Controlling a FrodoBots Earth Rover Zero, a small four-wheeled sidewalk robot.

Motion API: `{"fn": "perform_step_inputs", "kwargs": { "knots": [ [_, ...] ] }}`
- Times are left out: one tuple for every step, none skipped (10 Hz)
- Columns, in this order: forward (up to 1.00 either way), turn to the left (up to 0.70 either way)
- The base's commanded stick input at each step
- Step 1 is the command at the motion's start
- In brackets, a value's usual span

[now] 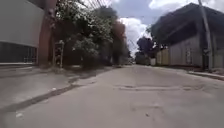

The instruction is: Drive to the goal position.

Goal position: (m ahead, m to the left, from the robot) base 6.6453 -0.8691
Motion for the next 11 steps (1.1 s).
{"fn": "perform_step_inputs", "kwargs": {
  "knots": [
    [1.0,0.0],
    [1.0,0.0],
    [1.0,0.0],
    [1.0,0.0],
    [1.0,0.0],
    [1.0,0.0],
    [1.0,0.13],
    [1.0,0.28],
    [1.0,0.12],
    [1.0,0.0],
    [1.0,0.0]
  ]
}}
